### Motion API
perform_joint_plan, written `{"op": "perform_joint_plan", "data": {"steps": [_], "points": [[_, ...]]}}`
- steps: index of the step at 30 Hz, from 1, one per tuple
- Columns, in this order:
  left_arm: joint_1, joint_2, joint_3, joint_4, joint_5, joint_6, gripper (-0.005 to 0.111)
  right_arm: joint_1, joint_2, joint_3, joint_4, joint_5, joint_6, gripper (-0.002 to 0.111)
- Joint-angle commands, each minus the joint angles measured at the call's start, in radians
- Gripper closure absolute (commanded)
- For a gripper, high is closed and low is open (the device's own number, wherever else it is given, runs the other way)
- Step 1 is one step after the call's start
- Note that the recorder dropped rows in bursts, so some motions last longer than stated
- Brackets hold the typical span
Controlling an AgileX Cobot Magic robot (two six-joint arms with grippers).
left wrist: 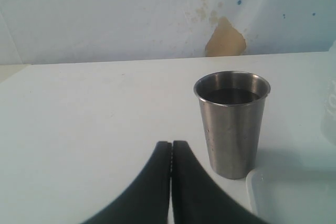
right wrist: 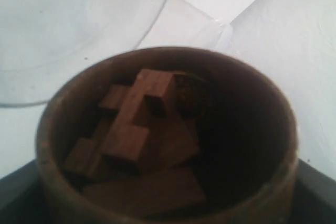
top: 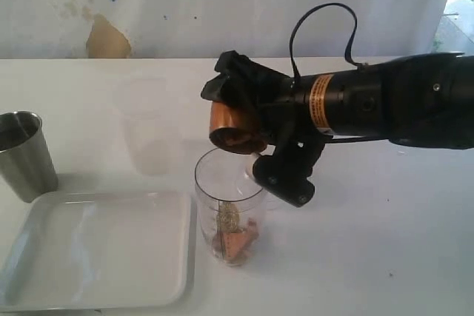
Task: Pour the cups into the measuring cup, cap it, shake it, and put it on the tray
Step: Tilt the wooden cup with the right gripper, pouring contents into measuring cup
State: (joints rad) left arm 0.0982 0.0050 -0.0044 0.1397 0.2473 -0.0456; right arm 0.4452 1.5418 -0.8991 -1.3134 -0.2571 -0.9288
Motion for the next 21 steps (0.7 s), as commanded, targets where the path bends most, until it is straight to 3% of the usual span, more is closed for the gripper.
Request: {"op": "perform_joint_plan", "data": {"steps": [1,21], "points": [[-0.002,-0.005,0.004,-0.004,-0.008,-0.002,0.106,0.014,-0.01,-0.009,0.009,0.036,-0.059,0.108],[-0.002,-0.005,0.004,-0.004,-0.008,-0.002,0.106,0.034,-0.017,-0.03,0.009,0.025,-0.148,0.108]]}}
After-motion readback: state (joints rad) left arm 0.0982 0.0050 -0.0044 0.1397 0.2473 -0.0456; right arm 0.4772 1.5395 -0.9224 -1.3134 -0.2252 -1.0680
